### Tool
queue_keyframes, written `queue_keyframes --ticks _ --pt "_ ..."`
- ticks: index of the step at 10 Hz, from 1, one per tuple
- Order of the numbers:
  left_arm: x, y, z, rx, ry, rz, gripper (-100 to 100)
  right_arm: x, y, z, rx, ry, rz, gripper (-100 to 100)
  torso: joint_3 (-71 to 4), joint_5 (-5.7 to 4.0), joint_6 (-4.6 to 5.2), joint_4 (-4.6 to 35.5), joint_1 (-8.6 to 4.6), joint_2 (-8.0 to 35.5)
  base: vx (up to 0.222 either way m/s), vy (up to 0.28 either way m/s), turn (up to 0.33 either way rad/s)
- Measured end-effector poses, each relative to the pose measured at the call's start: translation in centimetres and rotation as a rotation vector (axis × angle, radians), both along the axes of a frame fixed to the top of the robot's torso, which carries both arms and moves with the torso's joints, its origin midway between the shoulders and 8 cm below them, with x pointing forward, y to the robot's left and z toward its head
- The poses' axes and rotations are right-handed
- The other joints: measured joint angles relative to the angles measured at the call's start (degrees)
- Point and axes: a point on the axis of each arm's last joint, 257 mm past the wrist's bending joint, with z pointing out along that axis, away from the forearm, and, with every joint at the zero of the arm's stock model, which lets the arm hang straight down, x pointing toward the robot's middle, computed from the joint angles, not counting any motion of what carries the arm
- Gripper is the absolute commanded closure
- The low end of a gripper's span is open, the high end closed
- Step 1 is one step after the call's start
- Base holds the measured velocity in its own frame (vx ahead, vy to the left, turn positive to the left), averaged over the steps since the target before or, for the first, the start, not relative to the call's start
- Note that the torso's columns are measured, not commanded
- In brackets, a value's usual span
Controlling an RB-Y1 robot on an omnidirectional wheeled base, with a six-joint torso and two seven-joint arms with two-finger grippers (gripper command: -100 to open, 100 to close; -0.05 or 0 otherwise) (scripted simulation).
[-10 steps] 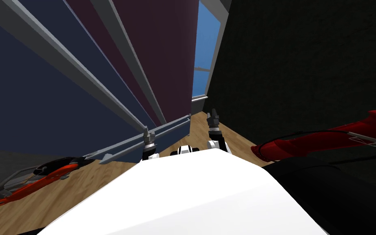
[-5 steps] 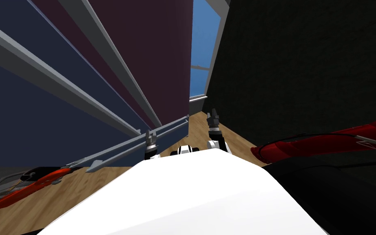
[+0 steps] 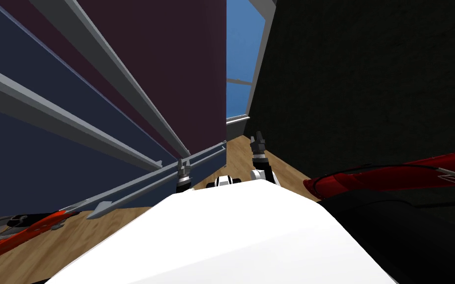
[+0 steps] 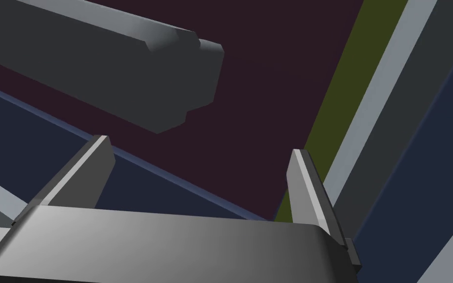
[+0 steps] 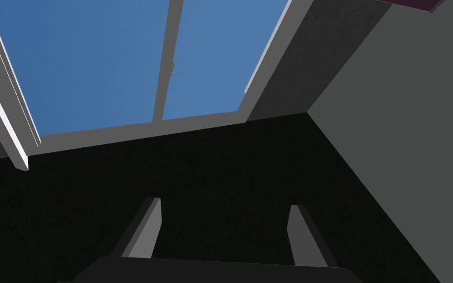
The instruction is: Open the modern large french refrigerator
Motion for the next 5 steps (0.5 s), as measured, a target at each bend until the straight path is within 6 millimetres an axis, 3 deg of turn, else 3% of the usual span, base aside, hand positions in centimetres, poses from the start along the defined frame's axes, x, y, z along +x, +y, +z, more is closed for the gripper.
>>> queue_keyframes --ticks 3,5 --pt "-0.31 0.38 -0.86 -0.002 0.006 0.000 -100 0.00 0.00 0.00 0.000 0.000 0.000 0 -0.1 0.05 0.17 -0.1 -0.08 -0.2 0.037 -0.037 0.014" --pt "-0.05 0.53 -0.78 -0.002 0.007 0.000 -100 0.00 0.00 0.00 0.000 0.000 0.000 0 -0.2 -0.06 0.17 0.0 -0.01 -0.3 -0.022 -0.020 0.033"
